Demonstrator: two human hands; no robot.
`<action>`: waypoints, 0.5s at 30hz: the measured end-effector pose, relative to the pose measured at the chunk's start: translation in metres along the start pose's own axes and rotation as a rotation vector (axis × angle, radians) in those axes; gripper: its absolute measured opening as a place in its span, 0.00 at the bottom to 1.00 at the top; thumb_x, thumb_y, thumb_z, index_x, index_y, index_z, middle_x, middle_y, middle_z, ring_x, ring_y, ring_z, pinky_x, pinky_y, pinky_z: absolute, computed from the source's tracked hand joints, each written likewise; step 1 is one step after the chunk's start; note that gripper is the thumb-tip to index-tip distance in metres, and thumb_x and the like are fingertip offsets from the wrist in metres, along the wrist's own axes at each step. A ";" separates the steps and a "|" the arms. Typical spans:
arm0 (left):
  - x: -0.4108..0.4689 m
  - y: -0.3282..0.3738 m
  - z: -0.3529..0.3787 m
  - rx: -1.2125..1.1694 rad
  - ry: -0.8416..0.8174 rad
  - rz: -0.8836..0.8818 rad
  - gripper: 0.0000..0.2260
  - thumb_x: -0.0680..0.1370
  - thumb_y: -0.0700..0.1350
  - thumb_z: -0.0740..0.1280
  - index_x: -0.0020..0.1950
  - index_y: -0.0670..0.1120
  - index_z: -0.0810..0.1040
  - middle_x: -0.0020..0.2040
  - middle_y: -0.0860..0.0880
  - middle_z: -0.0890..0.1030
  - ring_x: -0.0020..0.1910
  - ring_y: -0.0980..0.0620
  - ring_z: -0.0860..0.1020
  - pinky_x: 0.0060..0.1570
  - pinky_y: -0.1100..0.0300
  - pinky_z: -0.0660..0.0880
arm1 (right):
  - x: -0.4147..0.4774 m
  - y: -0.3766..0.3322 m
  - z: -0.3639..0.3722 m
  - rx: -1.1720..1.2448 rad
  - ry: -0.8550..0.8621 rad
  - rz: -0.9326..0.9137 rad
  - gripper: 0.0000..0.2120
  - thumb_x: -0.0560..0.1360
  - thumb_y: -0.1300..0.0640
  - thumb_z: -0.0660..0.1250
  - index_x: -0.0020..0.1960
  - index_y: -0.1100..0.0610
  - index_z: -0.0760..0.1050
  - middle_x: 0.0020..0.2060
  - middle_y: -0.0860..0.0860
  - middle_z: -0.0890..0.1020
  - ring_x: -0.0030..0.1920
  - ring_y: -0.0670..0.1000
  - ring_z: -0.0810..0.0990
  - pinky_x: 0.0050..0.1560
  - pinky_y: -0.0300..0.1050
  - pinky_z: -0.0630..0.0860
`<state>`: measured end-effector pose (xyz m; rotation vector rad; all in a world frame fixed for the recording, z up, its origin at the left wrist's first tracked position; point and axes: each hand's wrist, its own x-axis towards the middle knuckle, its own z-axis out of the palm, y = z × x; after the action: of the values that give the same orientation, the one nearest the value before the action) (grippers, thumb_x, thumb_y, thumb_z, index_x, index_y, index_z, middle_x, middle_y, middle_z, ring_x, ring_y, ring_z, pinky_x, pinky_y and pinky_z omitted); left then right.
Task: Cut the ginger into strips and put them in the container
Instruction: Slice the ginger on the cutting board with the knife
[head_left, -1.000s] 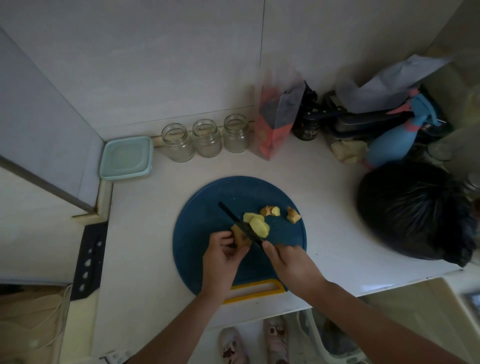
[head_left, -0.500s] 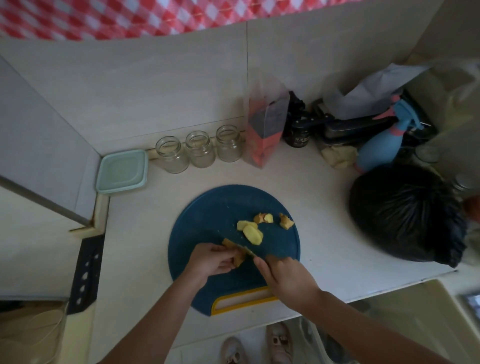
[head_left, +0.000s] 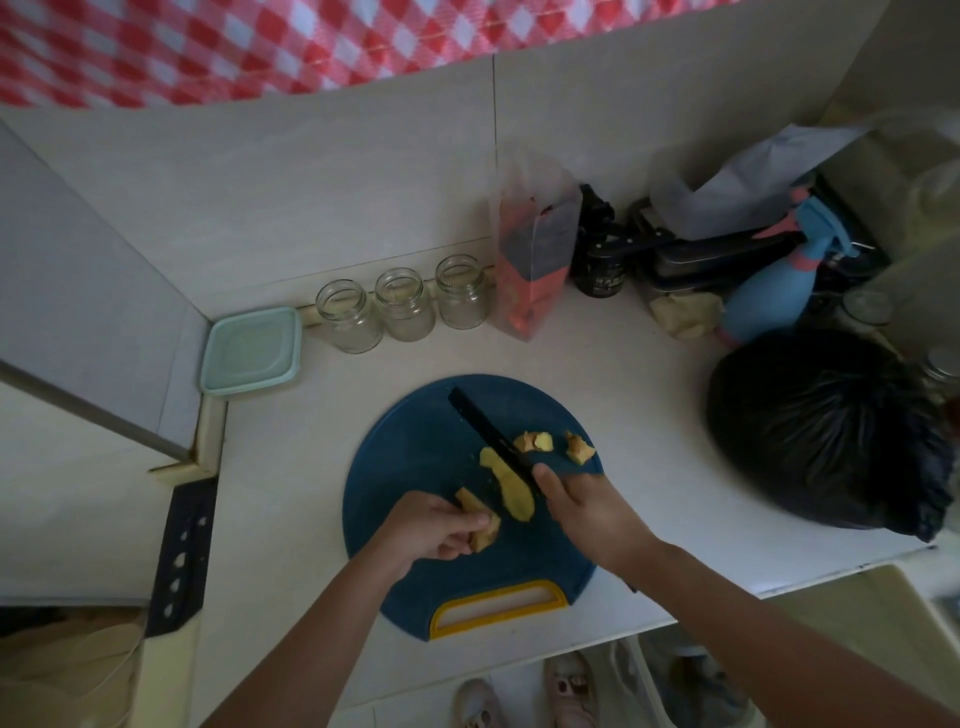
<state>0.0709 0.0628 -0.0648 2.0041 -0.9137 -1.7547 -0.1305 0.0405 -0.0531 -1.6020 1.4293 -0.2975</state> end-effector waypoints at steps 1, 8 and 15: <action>0.000 0.000 0.000 -0.006 -0.003 -0.007 0.11 0.69 0.47 0.76 0.43 0.42 0.81 0.38 0.46 0.85 0.38 0.52 0.83 0.35 0.64 0.77 | -0.005 0.000 0.002 -0.062 -0.017 -0.043 0.25 0.81 0.44 0.52 0.34 0.60 0.69 0.26 0.51 0.71 0.27 0.47 0.70 0.36 0.45 0.68; 0.001 -0.005 0.000 -0.016 -0.011 0.029 0.15 0.69 0.46 0.76 0.48 0.39 0.78 0.41 0.41 0.84 0.39 0.47 0.84 0.38 0.61 0.79 | -0.040 0.016 0.026 -0.335 -0.029 -0.156 0.21 0.79 0.38 0.45 0.34 0.49 0.62 0.28 0.47 0.70 0.33 0.52 0.75 0.39 0.50 0.72; 0.004 -0.011 0.001 0.021 0.013 0.079 0.08 0.72 0.42 0.73 0.47 0.41 0.78 0.38 0.44 0.84 0.38 0.48 0.84 0.40 0.59 0.81 | -0.044 0.026 0.037 -0.437 0.023 -0.194 0.36 0.67 0.28 0.25 0.41 0.50 0.64 0.35 0.50 0.76 0.37 0.54 0.78 0.40 0.49 0.75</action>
<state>0.0729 0.0686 -0.0749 1.9628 -0.9972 -1.6945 -0.1344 0.0996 -0.0756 -2.1031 1.4233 -0.1172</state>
